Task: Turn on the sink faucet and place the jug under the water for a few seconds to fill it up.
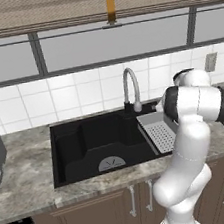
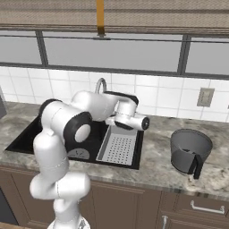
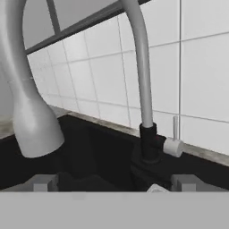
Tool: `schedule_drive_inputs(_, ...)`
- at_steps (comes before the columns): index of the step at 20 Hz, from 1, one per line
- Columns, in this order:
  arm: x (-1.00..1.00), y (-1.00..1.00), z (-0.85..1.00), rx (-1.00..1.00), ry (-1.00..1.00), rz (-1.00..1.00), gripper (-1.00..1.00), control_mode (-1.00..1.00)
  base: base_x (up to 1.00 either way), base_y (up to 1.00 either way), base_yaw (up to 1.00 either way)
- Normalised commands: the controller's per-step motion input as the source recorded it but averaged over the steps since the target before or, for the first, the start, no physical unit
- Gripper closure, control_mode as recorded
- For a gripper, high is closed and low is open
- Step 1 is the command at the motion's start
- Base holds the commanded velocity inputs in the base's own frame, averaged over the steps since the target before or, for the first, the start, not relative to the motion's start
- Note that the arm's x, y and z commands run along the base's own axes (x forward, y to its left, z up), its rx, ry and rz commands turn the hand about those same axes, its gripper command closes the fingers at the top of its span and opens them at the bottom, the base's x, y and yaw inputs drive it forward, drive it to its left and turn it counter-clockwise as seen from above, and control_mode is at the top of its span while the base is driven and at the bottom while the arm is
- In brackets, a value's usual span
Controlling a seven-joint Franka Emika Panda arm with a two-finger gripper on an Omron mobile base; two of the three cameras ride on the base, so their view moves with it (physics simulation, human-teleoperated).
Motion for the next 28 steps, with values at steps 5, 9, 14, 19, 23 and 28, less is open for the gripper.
schedule_drive_inputs(5, 0.36, 0.25, -0.3, 0.0, -0.16, 0.1, -1.0, -1.0, 0.0, 0.0, 0.0)
schedule_drive_inputs(9, 0.36, 0.28, -0.16, 0.0, -0.13, 0.05, -1.0, -1.0, 0.0, 0.0, 0.0)
schedule_drive_inputs(14, 0.33, 0.0, -0.03, 0.0, -0.1, 0.07, -1.0, -1.0, 0.0, 0.0, 0.0)
schedule_drive_inputs(19, 0.39, 0.0, 0.0, 0.0, -0.07, 0.07, -1.0, -1.0, 0.0, 0.0, 0.0)
schedule_drive_inputs(23, 0.4, 0.01, 0.0, 0.0, -0.02, 0.05, -1.0, -1.0, 0.0, 0.0, 0.0)
schedule_drive_inputs(28, 0.41, 0.12, -0.02, 0.0, 0.0, 0.01, -1.0, -1.0, 0.0, 0.0, 0.0)
